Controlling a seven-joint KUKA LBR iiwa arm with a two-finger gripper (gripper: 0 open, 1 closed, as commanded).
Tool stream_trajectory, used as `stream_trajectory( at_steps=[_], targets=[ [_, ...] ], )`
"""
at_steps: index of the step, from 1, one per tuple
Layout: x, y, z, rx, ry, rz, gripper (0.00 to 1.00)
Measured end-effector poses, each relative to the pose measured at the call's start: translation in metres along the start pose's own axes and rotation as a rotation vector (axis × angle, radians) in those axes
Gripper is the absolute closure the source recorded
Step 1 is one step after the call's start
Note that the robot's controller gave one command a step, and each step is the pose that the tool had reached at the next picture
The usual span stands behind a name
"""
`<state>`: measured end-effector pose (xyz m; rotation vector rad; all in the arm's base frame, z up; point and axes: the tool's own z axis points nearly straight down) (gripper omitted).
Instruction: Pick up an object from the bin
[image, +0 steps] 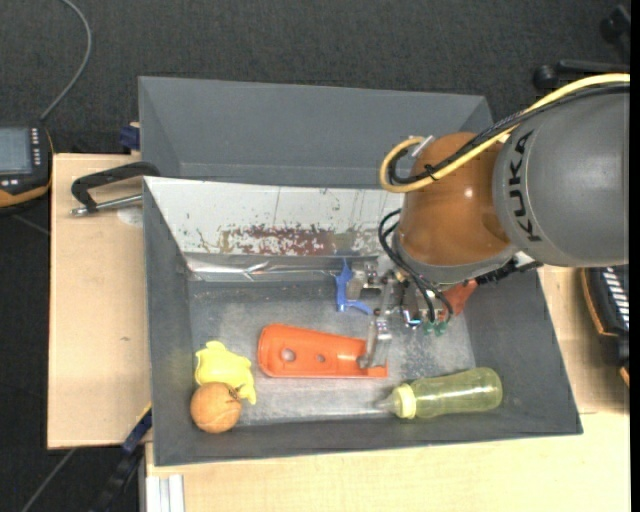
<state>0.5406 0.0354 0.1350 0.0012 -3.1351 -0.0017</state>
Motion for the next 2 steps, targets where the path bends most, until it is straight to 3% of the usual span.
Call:
stream_trajectory(
  at_steps=[1, 2],
  targets=[
    [-0.001, 0.000, -0.005, -0.001, -0.008, 0.001, 0.00],
    [-0.006, -0.004, 0.041, -0.001, -0.009, 0.007, 0.00]
  ],
)
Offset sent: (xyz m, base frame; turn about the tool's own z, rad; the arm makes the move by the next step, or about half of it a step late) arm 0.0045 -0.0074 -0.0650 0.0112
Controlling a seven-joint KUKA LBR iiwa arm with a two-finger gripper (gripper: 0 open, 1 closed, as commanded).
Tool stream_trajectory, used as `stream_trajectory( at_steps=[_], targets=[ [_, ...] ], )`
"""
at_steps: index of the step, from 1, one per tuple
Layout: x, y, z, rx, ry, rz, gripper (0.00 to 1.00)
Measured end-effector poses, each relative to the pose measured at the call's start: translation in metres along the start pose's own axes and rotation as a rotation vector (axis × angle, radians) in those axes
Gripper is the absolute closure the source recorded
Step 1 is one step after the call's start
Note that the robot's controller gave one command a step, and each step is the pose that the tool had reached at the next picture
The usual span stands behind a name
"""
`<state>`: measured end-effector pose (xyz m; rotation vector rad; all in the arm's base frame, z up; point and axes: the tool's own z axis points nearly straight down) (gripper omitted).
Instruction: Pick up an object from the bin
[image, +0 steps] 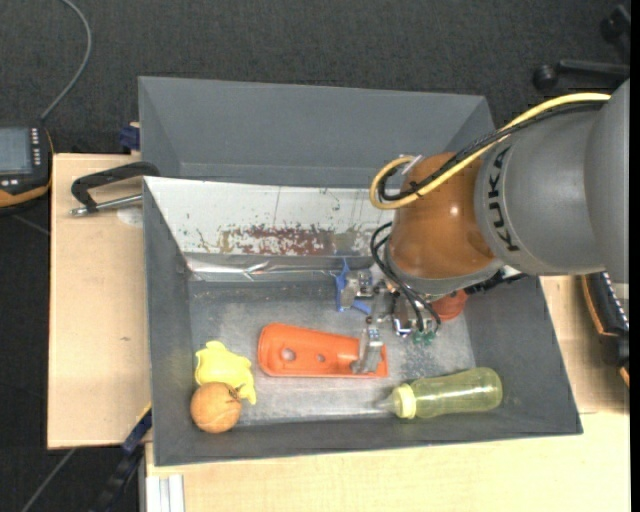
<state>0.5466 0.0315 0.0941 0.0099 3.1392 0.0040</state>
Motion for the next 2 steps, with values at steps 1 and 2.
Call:
stream_trajectory(
  at_steps=[1, 2],
  targets=[
    [0.0055, 0.0046, 0.0230, -0.001, 0.000, -0.133, 1.00],
    [0.0055, 0.0045, 0.0230, -0.001, 0.000, -0.133, 1.00]
  ],
)
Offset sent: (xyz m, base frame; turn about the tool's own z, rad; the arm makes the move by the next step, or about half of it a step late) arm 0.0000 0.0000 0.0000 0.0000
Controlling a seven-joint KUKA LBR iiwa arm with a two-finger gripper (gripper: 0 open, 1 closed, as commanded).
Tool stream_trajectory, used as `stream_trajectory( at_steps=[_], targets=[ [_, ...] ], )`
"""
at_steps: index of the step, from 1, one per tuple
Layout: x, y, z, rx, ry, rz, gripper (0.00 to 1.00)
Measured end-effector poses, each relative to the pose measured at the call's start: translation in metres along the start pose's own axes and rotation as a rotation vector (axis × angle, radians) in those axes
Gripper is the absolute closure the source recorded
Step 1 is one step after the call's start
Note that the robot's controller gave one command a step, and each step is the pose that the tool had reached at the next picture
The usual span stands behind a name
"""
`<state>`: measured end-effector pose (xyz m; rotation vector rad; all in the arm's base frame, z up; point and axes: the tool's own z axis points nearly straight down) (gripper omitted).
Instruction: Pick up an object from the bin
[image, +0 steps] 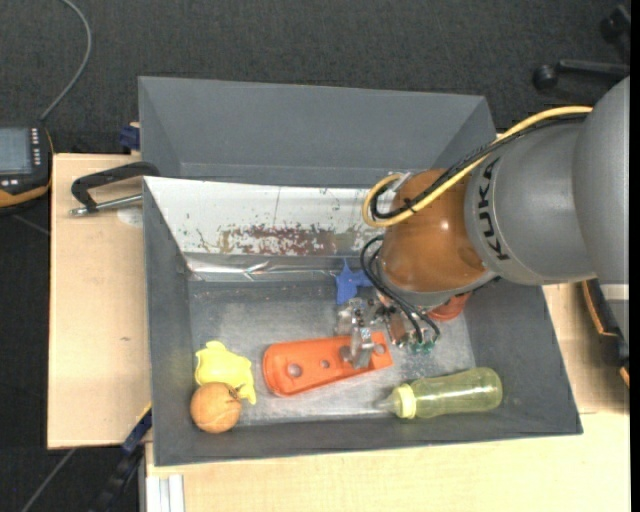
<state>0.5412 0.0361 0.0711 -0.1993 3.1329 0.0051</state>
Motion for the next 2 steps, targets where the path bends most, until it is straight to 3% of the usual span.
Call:
stream_trajectory(
  at_steps=[1, 2],
  targets=[
    [-0.007, -0.001, -0.020, -0.001, -0.002, 0.011, 1.00],
    [-0.002, -0.004, -0.052, -0.001, -0.005, 0.015, 1.00]
  ],
)
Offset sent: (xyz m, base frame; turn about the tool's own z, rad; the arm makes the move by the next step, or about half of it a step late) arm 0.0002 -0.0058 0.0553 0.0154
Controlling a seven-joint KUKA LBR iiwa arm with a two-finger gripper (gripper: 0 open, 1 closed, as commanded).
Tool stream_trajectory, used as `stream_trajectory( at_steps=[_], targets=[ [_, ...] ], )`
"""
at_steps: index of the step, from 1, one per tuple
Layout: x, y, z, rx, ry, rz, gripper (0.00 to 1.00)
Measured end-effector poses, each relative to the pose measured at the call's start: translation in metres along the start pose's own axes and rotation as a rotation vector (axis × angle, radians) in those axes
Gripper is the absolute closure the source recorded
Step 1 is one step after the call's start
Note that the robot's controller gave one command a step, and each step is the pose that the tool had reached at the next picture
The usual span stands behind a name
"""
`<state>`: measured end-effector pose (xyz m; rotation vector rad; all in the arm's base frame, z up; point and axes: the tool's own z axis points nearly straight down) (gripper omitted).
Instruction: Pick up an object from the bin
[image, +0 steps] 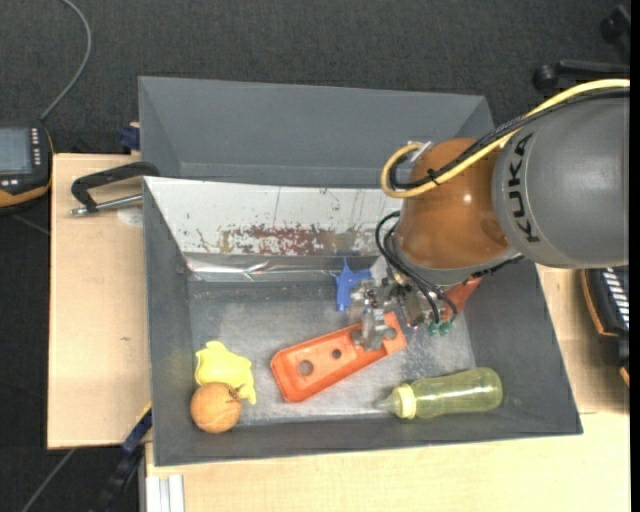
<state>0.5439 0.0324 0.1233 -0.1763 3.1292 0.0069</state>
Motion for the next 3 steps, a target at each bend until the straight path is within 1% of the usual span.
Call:
stream_trajectory(
  at_steps=[1, 2, 3],
  targets=[
    [-0.003, 0.000, -0.013, 0.000, -0.004, -0.001, 1.00],
    [-0.002, -0.002, -0.034, 0.000, -0.004, -0.002, 1.00],
    [-0.018, -0.008, -0.077, 0.000, -0.011, -0.016, 1.00]
  ],
)
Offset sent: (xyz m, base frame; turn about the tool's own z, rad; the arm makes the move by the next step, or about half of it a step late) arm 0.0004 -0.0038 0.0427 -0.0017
